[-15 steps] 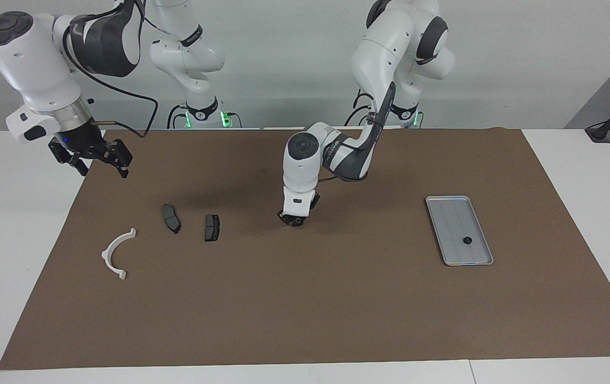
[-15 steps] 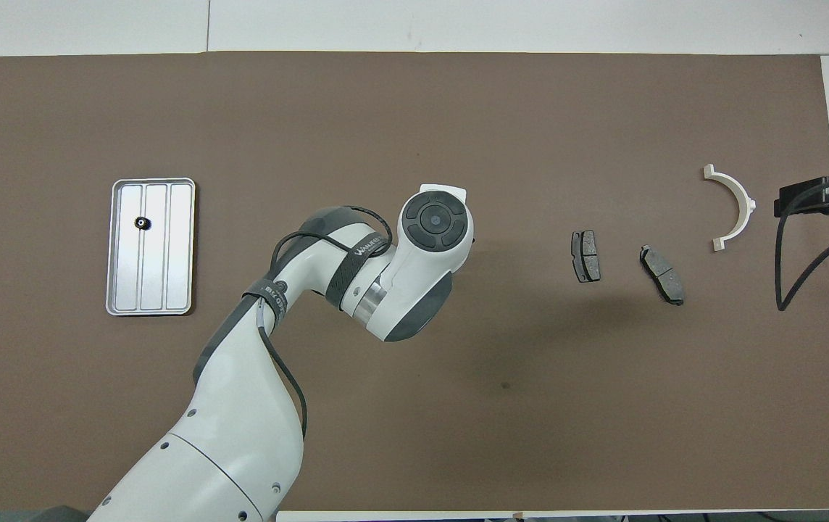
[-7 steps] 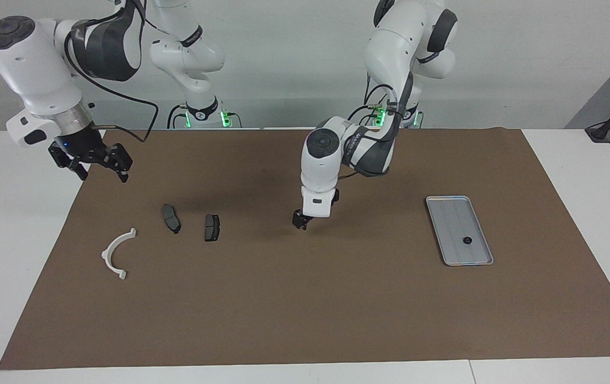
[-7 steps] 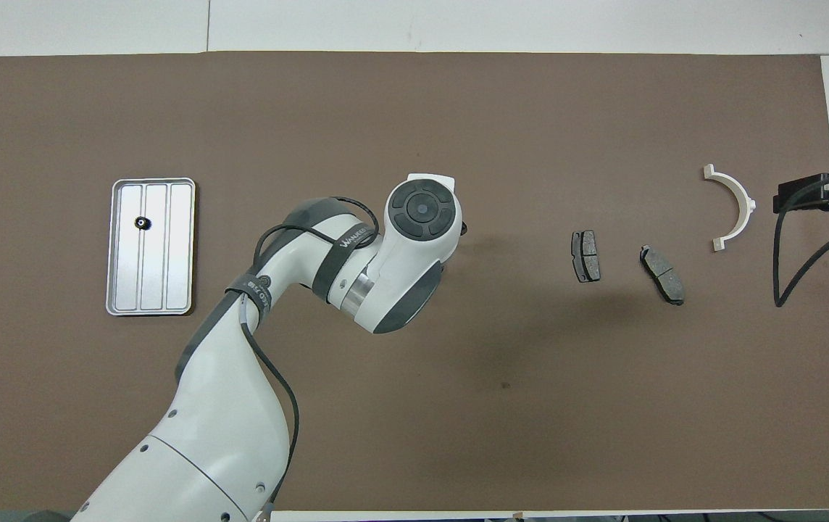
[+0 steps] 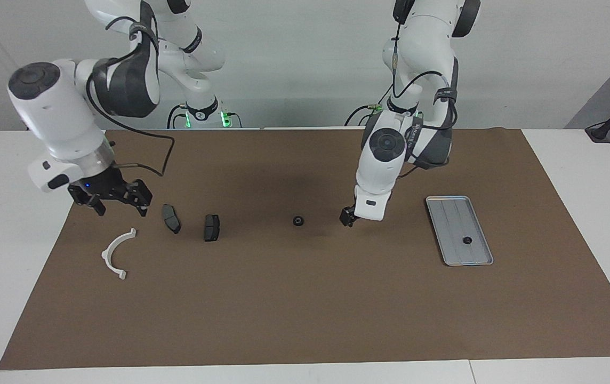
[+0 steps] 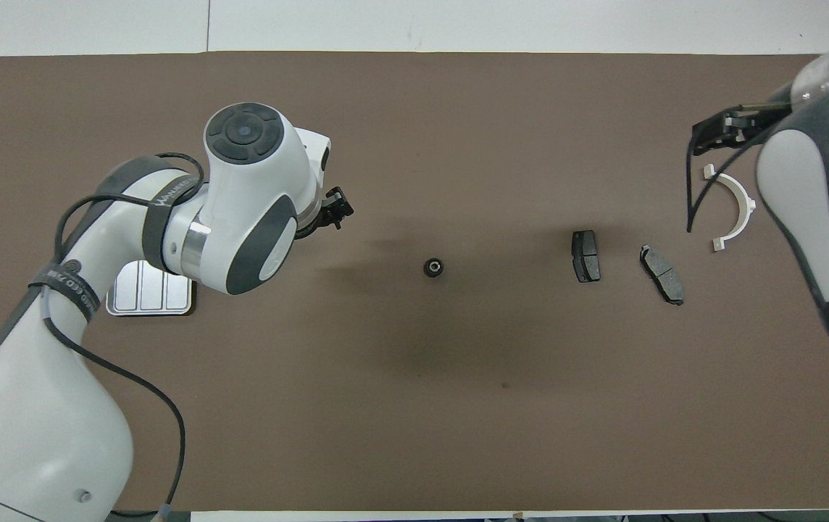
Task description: Place bearing gear from tray to pile
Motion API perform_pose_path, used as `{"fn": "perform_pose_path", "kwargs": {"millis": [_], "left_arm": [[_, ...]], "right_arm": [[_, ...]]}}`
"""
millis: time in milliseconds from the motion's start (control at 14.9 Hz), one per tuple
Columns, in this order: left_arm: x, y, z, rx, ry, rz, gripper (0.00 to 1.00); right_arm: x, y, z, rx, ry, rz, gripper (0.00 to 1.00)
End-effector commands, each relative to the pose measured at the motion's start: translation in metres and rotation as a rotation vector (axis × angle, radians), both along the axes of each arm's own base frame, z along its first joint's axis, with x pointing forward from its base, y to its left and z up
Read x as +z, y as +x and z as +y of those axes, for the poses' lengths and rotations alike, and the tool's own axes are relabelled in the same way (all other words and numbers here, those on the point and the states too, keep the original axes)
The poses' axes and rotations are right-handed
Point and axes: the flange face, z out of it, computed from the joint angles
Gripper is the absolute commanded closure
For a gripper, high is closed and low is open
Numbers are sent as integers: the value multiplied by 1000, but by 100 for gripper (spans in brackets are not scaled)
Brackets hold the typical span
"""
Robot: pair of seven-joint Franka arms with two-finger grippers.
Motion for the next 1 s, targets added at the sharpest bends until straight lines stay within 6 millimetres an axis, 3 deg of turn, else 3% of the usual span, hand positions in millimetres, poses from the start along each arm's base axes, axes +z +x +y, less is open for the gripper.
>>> {"fn": "perform_pose_path", "kwargs": {"millis": [0, 201, 335, 469, 603, 670, 803, 870, 937], "left_arm": [[15, -9, 67, -92, 1, 12, 0], [8, 4, 128, -181, -19, 25, 0], [3, 11, 172, -248, -37, 12, 0], [-5, 13, 199, -317, -48, -13, 3], [-10, 14, 223, -355, -52, -47, 14], [-15, 12, 228, -376, -52, -50, 14], [-18, 14, 261, -405, -51, -58, 16], [-18, 15, 269, -418, -50, -60, 19], [-19, 15, 271, -437, -39, -59, 30]], "right_arm": [[-12, 19, 77, -67, 7, -2, 1], [-24, 3, 178, -178, 14, 0, 1], [-30, -10, 218, -207, 23, -6, 1], [-44, -28, 257, -216, 25, 1, 1], [-65, -48, 298, -228, 35, -7, 1], [-74, -58, 313, -225, 42, -5, 1], [-90, -76, 337, -197, 41, 20, 1], [-94, -83, 346, -180, 36, 27, 1], [-98, -85, 348, -175, 37, 26, 1]]}}
